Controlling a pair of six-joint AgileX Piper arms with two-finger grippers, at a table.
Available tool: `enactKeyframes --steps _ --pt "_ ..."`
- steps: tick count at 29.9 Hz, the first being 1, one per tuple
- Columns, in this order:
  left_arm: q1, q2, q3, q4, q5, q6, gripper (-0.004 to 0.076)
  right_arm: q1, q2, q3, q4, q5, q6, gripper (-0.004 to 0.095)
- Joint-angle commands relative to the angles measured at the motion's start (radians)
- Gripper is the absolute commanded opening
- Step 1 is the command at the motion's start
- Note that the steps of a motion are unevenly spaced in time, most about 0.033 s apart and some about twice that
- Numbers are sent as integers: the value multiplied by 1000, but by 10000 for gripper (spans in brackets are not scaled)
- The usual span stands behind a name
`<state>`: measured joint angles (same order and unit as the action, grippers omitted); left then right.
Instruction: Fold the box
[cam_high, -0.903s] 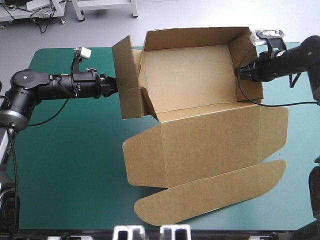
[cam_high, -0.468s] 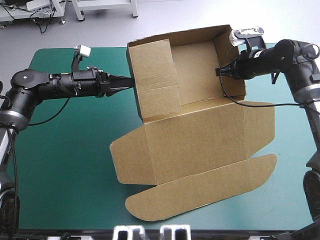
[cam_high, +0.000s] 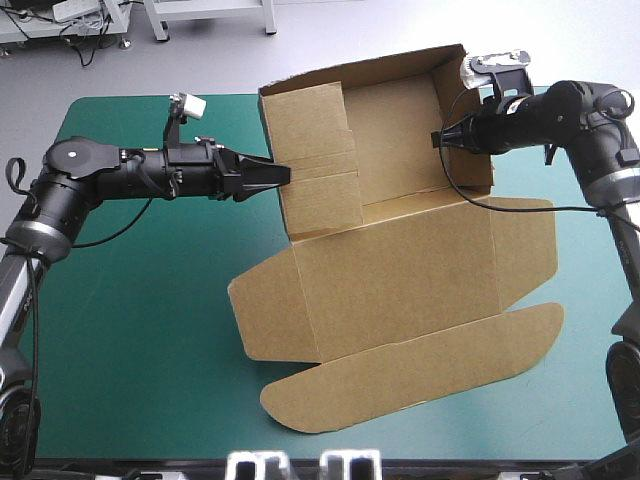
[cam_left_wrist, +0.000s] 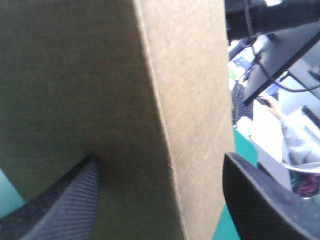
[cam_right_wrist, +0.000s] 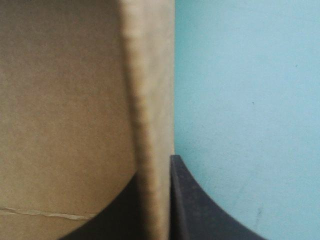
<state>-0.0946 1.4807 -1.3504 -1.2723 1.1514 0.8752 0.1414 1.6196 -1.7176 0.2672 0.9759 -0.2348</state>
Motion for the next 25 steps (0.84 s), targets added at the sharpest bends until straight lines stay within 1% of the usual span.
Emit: enactKeyframes --steps 1,3,6,9,11,14,17,19,21,22,23,25 --pt "-71 -36 -63 102 -128 -129 498 2 -47 -30 69 -62 22 -18" --pt "-121 -36 -91 224 -235 -243 498 2 -47 -30 67 -70 36 -18" --pt "-195 -36 -116 348 -403 -353 498 19 -47 -28 57 -76 49 -18" --pt "-269 -34 -130 509 -509 -485 473 45 -45 -28 52 -86 69 -18" --pt "-301 -34 -132 679 -545 -616 433 64 -43 -28 43 -93 93 -18" --pt "-320 -34 -132 928 -550 -813 386 95 -37 -28 41 -93 100 -18" --pt "-320 -34 -132 1082 -542 -971 379 117 -24 -28 60 -90 117 -19" --pt "-320 -34 -132 1133 -542 -1021 379 129 -15 -28 93 -90 114 -19" --pt "-320 -34 -132 1141 -542 -1028 361 133 -2 -28 121 -85 100 -19" --pt "-320 -34 -132 1137 -542 -1028 330 135 5 -28 132 -77 90 -19" --pt "-320 -34 -132 1134 -538 -1028 283 135 12 -28 134 -70 86 -19" --pt "-320 -34 -132 1130 -521 -1028 134 135 24 -28 126 -40 86 -19"
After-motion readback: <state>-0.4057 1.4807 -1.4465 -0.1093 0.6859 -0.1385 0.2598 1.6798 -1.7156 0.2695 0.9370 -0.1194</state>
